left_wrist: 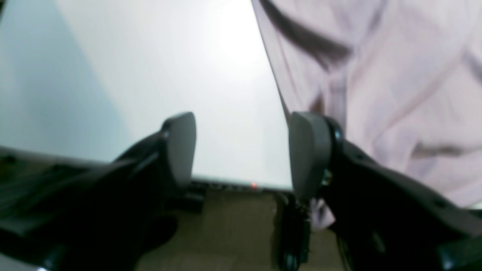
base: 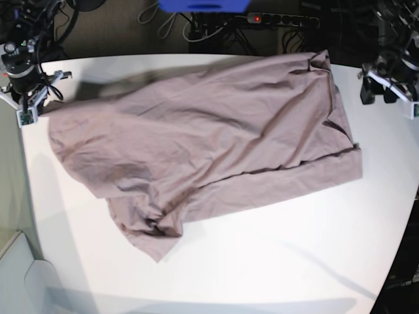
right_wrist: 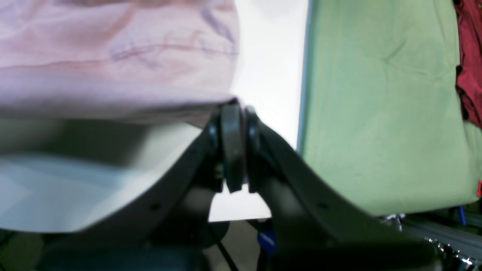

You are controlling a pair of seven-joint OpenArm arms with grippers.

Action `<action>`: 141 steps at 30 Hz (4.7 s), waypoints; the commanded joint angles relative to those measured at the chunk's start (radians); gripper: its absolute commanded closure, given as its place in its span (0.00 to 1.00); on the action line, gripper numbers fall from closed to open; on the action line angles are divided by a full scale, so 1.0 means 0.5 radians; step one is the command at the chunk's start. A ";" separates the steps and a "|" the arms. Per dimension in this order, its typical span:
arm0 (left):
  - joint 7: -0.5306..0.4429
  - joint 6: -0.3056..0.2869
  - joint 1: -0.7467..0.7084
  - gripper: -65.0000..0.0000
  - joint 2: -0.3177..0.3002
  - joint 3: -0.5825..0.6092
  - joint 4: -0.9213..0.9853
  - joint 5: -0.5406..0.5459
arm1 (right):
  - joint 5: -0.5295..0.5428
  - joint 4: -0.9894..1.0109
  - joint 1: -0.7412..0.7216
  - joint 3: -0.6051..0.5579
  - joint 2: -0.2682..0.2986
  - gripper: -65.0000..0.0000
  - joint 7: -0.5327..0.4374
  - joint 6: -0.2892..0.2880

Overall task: Layout the t-shirt on the table in an organized manner, then fold the t-shirt properly
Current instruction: 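Release the shirt with the left gripper and move it along the shirt's edge, then grasp the shirt edge with the left gripper and the hem corner with the right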

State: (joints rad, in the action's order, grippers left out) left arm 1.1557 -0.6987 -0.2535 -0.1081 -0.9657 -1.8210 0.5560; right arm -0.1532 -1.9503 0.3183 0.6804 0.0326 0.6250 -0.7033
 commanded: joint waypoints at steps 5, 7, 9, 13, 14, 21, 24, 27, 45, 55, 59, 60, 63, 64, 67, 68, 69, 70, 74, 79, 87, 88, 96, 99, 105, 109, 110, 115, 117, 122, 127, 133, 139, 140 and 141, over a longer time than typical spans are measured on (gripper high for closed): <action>0.148 0.001 0.521 0.42 0.107 0.006 0.182 -0.033 | 0.013 -0.032 -0.009 0.009 0.022 1.00 -0.046 0.010; 0.154 0.001 0.693 0.42 0.144 0.040 0.345 -0.171 | 0.013 -0.032 -0.006 0.009 0.022 1.00 -0.049 0.010; 0.099 0.001 0.828 0.43 0.166 0.138 0.553 -0.405 | 0.013 -0.032 -0.006 0.013 0.038 1.00 -0.049 0.010; -0.137 0.001 0.947 0.59 0.172 0.380 0.922 -0.745 | 0.010 -0.032 -0.006 0.016 0.065 1.00 -0.043 0.010; -0.199 0.001 0.957 0.65 0.169 0.417 0.989 -0.776 | 0.010 -0.032 -0.006 0.016 0.068 1.00 -0.043 0.010; -0.610 0.001 0.975 1.00 0.083 0.623 1.452 -0.810 | 0.010 -0.032 -0.003 0.016 0.090 1.00 -0.043 0.010; -0.825 0.001 1.024 0.99 -0.009 0.724 1.676 -0.801 | 0.010 -0.032 -0.009 0.016 0.093 1.00 -0.043 0.010; -0.960 0.001 1.128 0.99 -0.095 0.736 1.904 -0.801 | 0.010 -0.032 -0.012 0.016 0.120 1.00 -0.043 0.010; -1.187 0.001 1.788 0.99 -0.301 0.736 2.345 -0.797 | 0.010 0.226 -0.003 0.016 0.176 1.00 -0.055 0.010; -0.693 0.001 1.457 1.00 -0.203 0.730 1.885 -0.794 | 0.010 0.220 0.046 0.013 0.170 1.00 -0.043 0.010; -0.576 0.001 1.187 1.00 -0.104 0.730 1.465 -0.794 | 0.007 0.217 0.061 0.013 0.166 0.86 -0.043 0.010; -0.542 0.001 1.119 1.00 -0.098 0.730 1.339 -0.794 | 0.007 0.217 0.089 0.013 0.170 0.79 -0.043 0.010; -0.410 0.001 0.969 1.00 -0.012 0.730 1.029 -0.754 | 0.007 0.214 0.129 0.013 0.173 0.57 -0.055 0.010; -0.364 0.001 0.932 1.00 0.000 0.730 0.940 -0.724 | 0.010 0.214 0.129 0.016 0.173 0.52 -0.058 0.010; -0.205 0.001 0.852 1.00 0.034 0.736 0.682 -0.577 | 0.010 0.214 0.126 0.071 0.173 0.47 -0.058 0.010; -0.140 0.001 0.834 1.00 0.071 0.736 0.609 -0.515 | 0.010 0.214 0.123 0.105 0.173 0.47 -0.058 0.010; -0.082 0.001 0.818 1.00 0.104 0.736 0.538 -0.466 | 0.010 0.214 0.107 0.126 0.173 0.47 -0.058 0.010; -0.042 0.001 0.797 1.00 0.141 0.739 0.480 -0.435 | 0.010 0.214 0.077 0.144 0.173 0.47 -0.058 0.010; -0.021 0.001 0.723 1.00 0.322 0.755 0.464 -0.478 | 0.010 0.214 -0.040 0.319 0.166 0.47 -0.046 0.010; -0.284 0.001 0.622 1.00 0.362 0.982 0.707 -0.712 | 0.010 0.214 -0.242 0.543 0.163 0.47 -0.043 0.010; -0.386 0.001 0.413 1.00 0.206 1.028 0.823 -0.754 | 0.010 0.214 -0.485 0.688 0.173 0.47 -0.043 0.010; -0.392 0.001 0.386 1.00 0.175 1.025 0.823 -0.754 | 0.010 0.214 -0.509 0.672 0.173 0.47 -0.043 0.010; -0.404 0.001 0.288 1.00 -0.095 0.831 0.814 -0.751 | 0.010 0.214 -0.549 0.206 0.130 0.47 -0.043 0.010; -0.395 0.001 0.288 1.00 -0.129 0.742 0.808 -0.751 | 0.010 0.195 -0.580 0.065 0.074 0.47 -0.043 0.010; -0.398 0.001 0.288 1.00 -0.190 0.721 0.808 -0.751 | 0.010 0.097 -0.589 -0.294 -0.064 0.47 -0.043 0.010; -0.383 0.001 0.288 1.00 -0.190 0.607 0.704 -0.751 | 0.010 0.103 -0.604 -0.567 -0.091 0.47 -0.055 0.010; -0.380 0.001 0.284 1.00 -0.190 0.577 0.670 -0.751 | 0.010 0.103 -0.632 -0.632 -0.091 0.47 -0.043 0.010; -0.251 0.001 0.294 1.00 -0.190 0.500 0.501 -0.751 | 0.010 0.296 -0.804 -0.871 -0.101 0.47 -0.043 0.010; -0.217 0.001 0.300 1.00 -0.190 0.500 0.452 -0.751 | 0.010 0.444 -0.871 -0.908 -0.125 0.47 -0.043 0.010; -0.199 0.001 0.309 1.00 -0.169 0.497 0.366 -0.751 | 0.010 0.723 -0.957 -0.917 -0.202 0.47 -0.058 0.010; -0.140 0.001 0.334 1.00 -0.141 0.481 0.268 -0.751 | 0.010 0.898 -1.043 -0.933 -0.294 0.55 -0.058 0.010; -0.079 0.001 0.340 1.00 -0.098 0.353 0.167 -0.751 | 0.010 1.275 -1.194 -0.988 -0.291 0.95 -0.058 0.010; -0.106 0.001 0.367 1.00 -0.107 0.325 0.421 -0.754 | 0.010 1.441 -1.375 -0.973 -0.236 1.00 -0.061 0.010; -0.134 0.001 0.383 1.00 -0.111 0.328 0.477 -0.754 | 0.010 1.441 -1.399 -0.973 -0.232 1.00 -0.058 0.010; -0.189 0.001 0.389 1.00 -0.114 0.334 0.532 -0.767 | 0.010 1.441 -1.418 -0.973 -0.229 1.00 -0.058 0.010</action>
State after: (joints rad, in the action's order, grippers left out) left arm 1.0798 -0.7002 -0.0738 -0.1486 -0.7990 -1.5349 0.1566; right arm -0.1688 -1.2125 -0.3691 0.1982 -0.0753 0.6170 -0.6987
